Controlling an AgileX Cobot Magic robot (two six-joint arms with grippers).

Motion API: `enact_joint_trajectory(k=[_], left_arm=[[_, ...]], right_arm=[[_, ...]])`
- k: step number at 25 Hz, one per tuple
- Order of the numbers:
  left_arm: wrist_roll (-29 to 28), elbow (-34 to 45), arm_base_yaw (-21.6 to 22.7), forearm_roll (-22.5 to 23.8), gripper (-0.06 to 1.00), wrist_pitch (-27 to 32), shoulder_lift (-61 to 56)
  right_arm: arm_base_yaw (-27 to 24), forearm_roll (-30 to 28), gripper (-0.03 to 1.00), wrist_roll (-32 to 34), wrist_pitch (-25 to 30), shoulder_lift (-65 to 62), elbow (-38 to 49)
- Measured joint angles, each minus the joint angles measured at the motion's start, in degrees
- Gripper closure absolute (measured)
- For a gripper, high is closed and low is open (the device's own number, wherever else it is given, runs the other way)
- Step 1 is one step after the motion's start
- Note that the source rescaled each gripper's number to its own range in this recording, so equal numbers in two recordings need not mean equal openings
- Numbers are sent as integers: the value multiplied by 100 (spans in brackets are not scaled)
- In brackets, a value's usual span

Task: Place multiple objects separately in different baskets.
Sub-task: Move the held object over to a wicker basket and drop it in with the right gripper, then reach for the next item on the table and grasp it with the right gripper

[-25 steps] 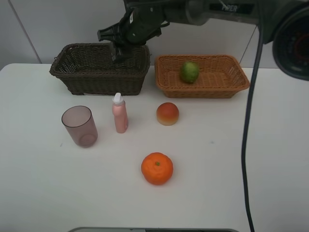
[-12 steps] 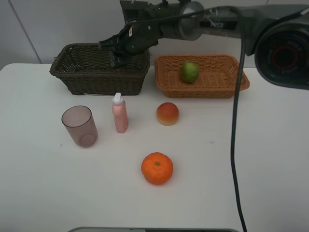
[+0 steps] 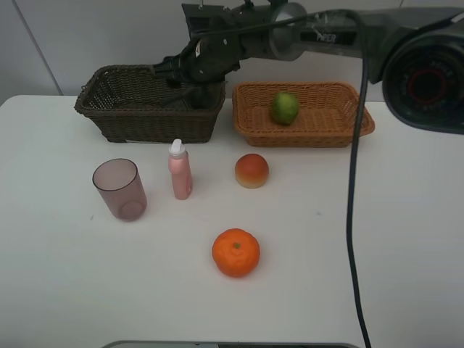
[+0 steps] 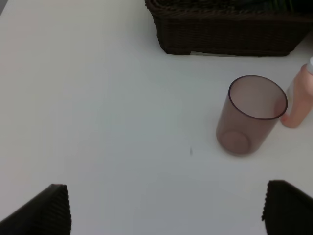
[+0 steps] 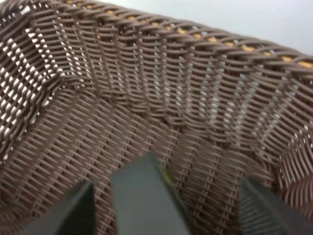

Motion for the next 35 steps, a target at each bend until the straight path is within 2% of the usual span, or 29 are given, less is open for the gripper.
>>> enact_joint_trajectory(k=[3, 8, 9, 12, 13, 17, 20, 23, 26, 31, 35], left_arm=[[0, 0, 0, 0, -5, 0, 0], [0, 0, 0, 0, -5, 0, 0], [0, 0, 0, 0, -5, 0, 0], [0, 0, 0, 0, -5, 0, 0], [0, 0, 0, 0, -5, 0, 0], [0, 0, 0, 0, -5, 0, 0], [0, 0, 0, 0, -5, 0, 0], [0, 0, 0, 0, -5, 0, 0], [0, 0, 0, 0, -5, 0, 0], [0, 0, 0, 0, -5, 0, 0], [0, 0, 0, 0, -5, 0, 0]], right_arm=[[0, 0, 30, 0, 181, -31, 0], [12, -22, 19, 0, 668, -335, 0], [12, -22, 19, 0, 668, -335, 0], [12, -36, 15, 0, 1139, -662, 0], [12, -36, 15, 0, 1605, -848, 0], [12, -36, 14, -51, 2645, -1200, 0], [12, -36, 14, -421, 3503, -1342, 0], [12, -29, 14, -737, 4013, -1552, 335], [12, 11, 14, -1055, 3973, -1931, 1107], [12, 377, 14, -1829, 3332, -2755, 2697], [12, 670, 14, -2326, 3207, -3185, 3562]])
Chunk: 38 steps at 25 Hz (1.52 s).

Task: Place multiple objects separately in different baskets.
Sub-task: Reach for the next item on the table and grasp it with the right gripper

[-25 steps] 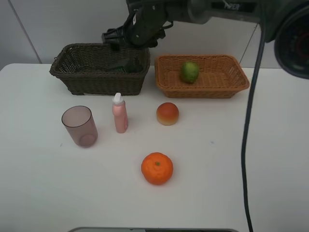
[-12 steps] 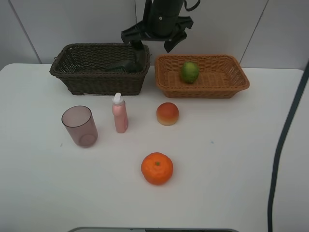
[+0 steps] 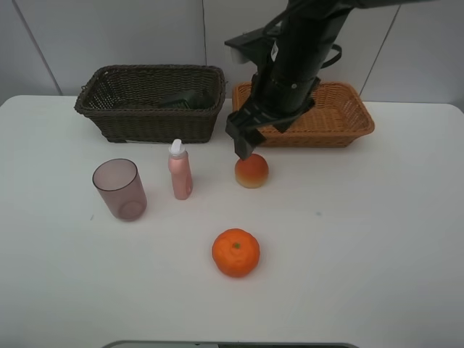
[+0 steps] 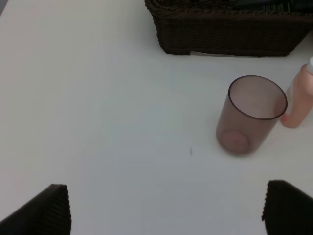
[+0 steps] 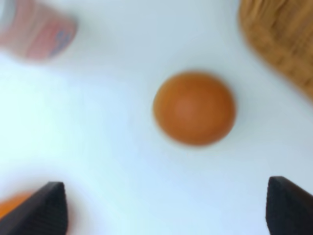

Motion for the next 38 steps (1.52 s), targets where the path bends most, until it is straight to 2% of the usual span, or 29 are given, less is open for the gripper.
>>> enact_joint_trajectory(k=[4, 9, 16, 24, 26, 32, 38], left_arm=[[0, 0, 0, 0, -5, 0, 0], [0, 0, 0, 0, -5, 0, 0], [0, 0, 0, 0, -5, 0, 0], [0, 0, 0, 0, -5, 0, 0], [0, 0, 0, 0, -5, 0, 0], [0, 0, 0, 0, -5, 0, 0], [0, 0, 0, 0, -5, 0, 0]], right_arm=[[0, 199, 14, 81, -11, -132, 537], [0, 298, 14, 841, -149, -143, 898], [0, 261, 14, 2259, -1210, 26, 943], [0, -563, 14, 4137, -2429, 573, 943], [0, -718, 14, 4309, -2507, 622, 943], [0, -1669, 14, 5346, -2690, 854, 943], [0, -1817, 14, 5483, -3120, 1016, 943]])
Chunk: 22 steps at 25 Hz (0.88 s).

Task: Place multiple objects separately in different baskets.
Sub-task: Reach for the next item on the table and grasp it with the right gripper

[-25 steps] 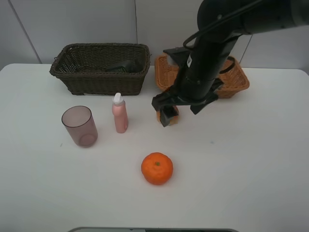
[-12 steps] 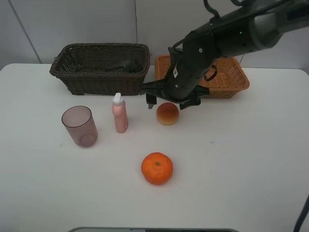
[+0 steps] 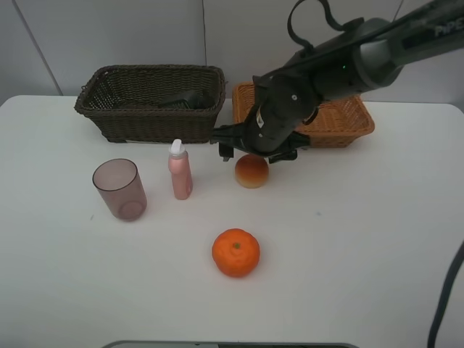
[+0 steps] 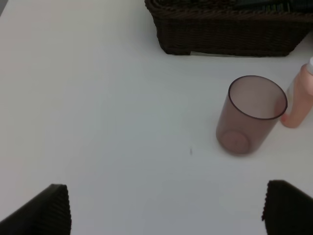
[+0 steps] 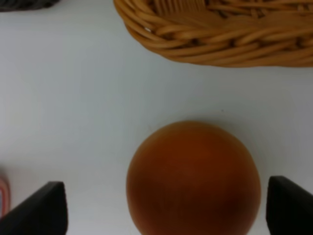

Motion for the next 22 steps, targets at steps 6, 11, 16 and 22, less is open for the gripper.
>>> enact_joint_trajectory(k=[6, 11, 16, 22], left_arm=[[0, 0, 0, 0, -5, 0, 0], [0, 0, 0, 0, -5, 0, 0], [0, 0, 0, 0, -5, 0, 0], [0, 0, 0, 0, -5, 0, 0]], right_arm=[[0, -252, 14, 211, -44, 88, 0], [0, -642, 14, 463, -43, 218, 0], [0, -843, 14, 615, -61, 386, 0], [0, -918, 14, 643, -220, 429, 0]])
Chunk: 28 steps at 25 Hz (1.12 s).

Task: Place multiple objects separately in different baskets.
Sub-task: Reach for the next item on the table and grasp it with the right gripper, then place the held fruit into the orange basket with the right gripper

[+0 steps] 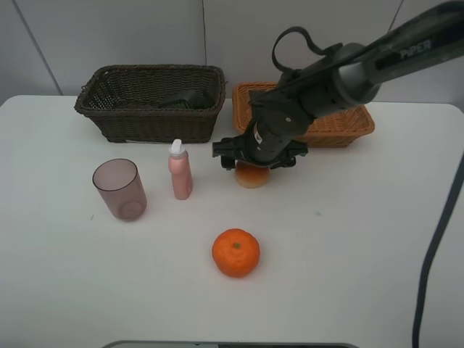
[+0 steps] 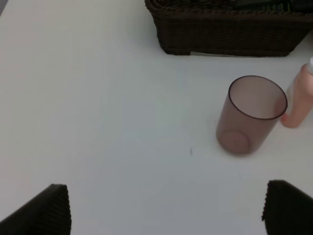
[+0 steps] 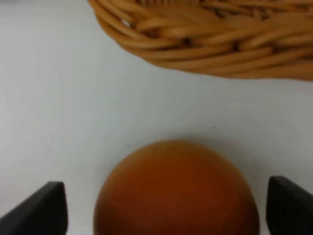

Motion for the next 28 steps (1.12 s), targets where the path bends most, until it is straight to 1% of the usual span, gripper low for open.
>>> enact_joint_trajectory(k=[6, 9, 17, 19, 20, 22, 23, 28], left_arm=[[0, 0, 0, 0, -5, 0, 0], [0, 0, 0, 0, -5, 0, 0], [0, 0, 0, 0, -5, 0, 0], [0, 0, 0, 0, -5, 0, 0], [0, 0, 0, 0, -5, 0, 0], [0, 0, 0, 0, -5, 0, 0], [0, 0, 0, 0, -5, 0, 0], [0, 0, 0, 0, -5, 0, 0]], right_arm=[[0, -93, 14, 0, -44, 0, 0], [0, -230, 14, 0, -53, 0, 0], [0, -249, 14, 0, -62, 102, 0], [0, -249, 20, 0, -21, 152, 0], [0, -253, 29, 5, -13, 153, 0], [0, -253, 51, 4, -13, 153, 0], [0, -253, 54, 4, -8, 153, 0], [0, -253, 54, 4, -7, 153, 0]])
